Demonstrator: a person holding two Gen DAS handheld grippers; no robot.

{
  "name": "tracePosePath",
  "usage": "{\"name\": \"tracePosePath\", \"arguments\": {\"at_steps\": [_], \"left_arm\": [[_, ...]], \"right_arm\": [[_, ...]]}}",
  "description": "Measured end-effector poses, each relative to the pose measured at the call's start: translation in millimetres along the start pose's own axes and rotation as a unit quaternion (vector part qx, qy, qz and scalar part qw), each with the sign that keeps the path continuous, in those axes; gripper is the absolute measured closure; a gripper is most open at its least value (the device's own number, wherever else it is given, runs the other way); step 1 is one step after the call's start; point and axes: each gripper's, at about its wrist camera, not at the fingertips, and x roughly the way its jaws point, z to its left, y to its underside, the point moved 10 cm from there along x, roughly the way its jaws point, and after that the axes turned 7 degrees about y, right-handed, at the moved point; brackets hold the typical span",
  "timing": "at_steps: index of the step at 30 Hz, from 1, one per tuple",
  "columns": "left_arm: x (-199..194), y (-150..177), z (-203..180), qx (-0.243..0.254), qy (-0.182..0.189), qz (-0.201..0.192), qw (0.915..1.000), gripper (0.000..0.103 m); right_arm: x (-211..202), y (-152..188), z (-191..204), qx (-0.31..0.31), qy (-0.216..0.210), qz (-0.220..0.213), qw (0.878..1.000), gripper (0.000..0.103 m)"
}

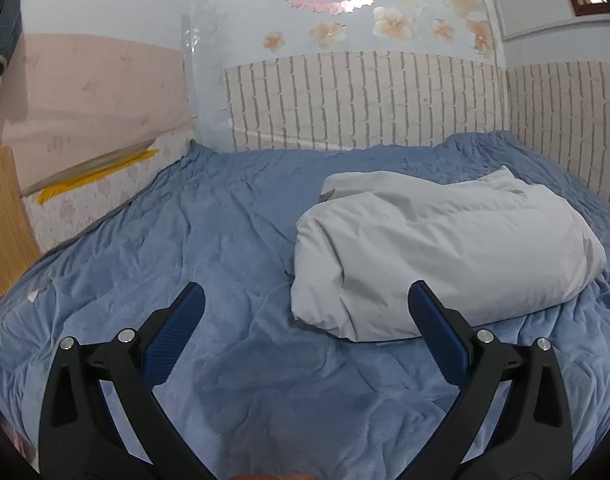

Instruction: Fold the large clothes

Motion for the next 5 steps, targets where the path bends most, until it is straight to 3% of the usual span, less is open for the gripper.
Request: {"name": "tracePosePath", "arguments": {"at_steps": [5], "left_arm": [[-6.4, -1.3, 6.5, -0.011, -0.003, -0.013, 0.9999, 0.003]], "right_arm": [[1.9, -1.5, 2.0, -0.001, -0.002, 0.001, 1.000, 0.002]]}}
